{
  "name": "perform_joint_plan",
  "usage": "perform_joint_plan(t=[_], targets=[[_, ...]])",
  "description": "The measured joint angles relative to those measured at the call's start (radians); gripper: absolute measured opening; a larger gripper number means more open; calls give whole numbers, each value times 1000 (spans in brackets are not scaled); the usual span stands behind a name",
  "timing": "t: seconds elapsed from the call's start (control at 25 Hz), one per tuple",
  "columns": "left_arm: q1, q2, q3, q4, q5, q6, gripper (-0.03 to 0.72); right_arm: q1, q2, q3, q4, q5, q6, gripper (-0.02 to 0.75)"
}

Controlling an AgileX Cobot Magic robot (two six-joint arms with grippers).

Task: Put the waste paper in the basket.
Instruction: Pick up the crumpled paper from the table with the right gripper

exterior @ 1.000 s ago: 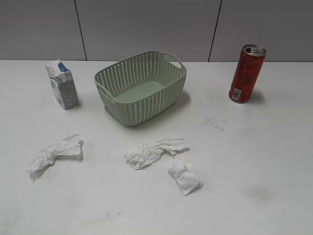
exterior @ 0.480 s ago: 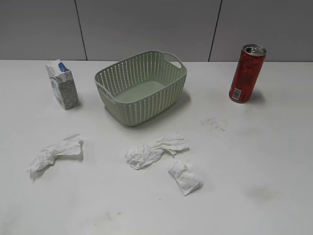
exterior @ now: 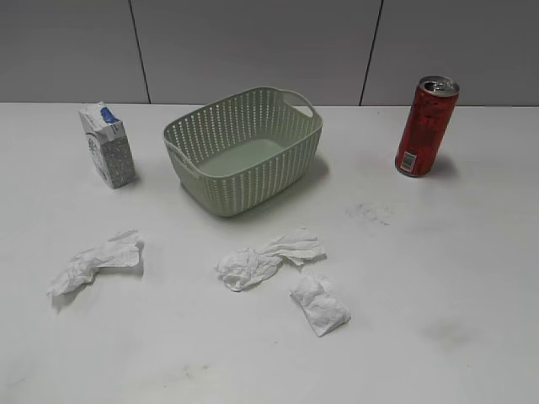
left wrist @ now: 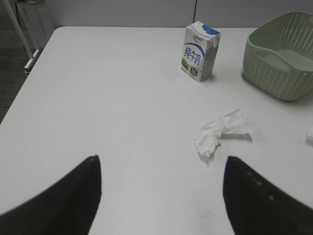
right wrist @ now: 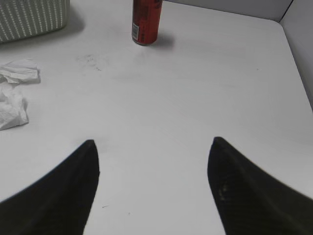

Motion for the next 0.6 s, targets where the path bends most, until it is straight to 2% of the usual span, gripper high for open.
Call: perform_joint_plan(t=[0.28, 0.6], targets=[[0, 0, 0, 0, 0, 0, 588, 0, 94, -20, -13, -64, -8, 524], [0, 0, 0, 0, 0, 0, 588, 0, 524, -30, 16, -221, -10, 524]])
